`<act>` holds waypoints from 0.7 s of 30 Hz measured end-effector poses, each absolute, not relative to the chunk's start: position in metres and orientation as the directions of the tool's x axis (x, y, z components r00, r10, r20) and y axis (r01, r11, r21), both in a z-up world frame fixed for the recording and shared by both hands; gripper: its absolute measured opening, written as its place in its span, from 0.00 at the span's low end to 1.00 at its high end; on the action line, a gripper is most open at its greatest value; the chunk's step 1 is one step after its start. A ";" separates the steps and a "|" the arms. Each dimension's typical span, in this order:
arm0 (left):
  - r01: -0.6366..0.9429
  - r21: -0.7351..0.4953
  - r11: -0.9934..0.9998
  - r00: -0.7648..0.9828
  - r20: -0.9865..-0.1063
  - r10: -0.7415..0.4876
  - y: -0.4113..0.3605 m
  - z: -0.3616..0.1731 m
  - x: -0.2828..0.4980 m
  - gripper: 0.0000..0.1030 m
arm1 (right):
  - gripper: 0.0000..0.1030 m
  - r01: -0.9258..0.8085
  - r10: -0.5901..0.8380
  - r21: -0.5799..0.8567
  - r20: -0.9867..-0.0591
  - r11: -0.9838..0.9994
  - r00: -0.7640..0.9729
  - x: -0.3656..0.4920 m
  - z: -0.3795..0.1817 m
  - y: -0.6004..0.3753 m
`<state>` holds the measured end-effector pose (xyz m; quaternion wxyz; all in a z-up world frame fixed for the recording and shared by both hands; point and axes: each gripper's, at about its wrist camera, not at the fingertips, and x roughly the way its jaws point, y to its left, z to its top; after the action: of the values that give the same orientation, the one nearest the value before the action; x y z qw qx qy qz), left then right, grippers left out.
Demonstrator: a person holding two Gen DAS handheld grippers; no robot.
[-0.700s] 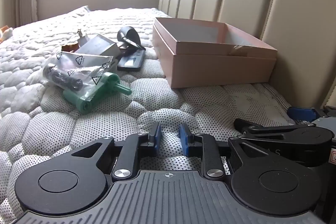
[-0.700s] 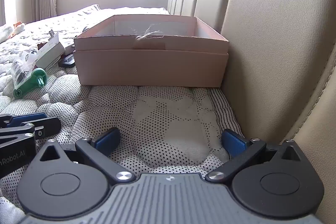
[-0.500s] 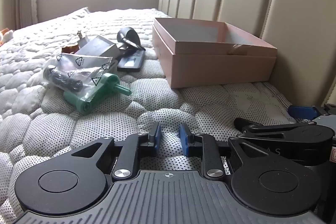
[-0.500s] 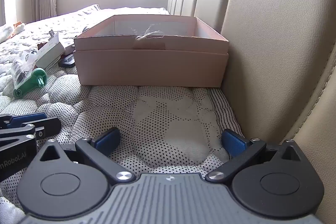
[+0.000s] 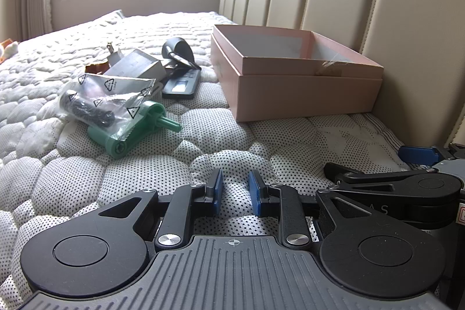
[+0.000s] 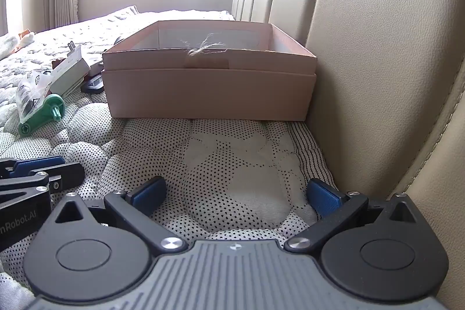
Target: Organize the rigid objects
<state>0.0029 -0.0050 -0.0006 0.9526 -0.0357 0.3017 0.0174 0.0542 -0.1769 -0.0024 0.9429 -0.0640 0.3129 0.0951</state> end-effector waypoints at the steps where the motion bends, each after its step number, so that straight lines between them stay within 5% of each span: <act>1: -0.055 -0.058 0.997 0.817 -0.576 0.011 -0.004 -0.001 0.003 0.24 | 1.00 -0.219 0.139 -0.061 -0.602 0.974 0.786 0.054 -0.002 -0.177; 21: -0.054 -0.061 0.997 0.817 -0.576 0.009 -0.006 -0.002 0.003 0.24 | 1.00 -0.218 0.138 -0.062 -0.602 0.974 0.787 0.055 -0.003 -0.176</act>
<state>0.0035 -0.0060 -0.0025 0.9525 -0.0373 0.3016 0.0167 0.0546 -0.1761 -0.0029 0.9430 -0.0641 0.3127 0.0944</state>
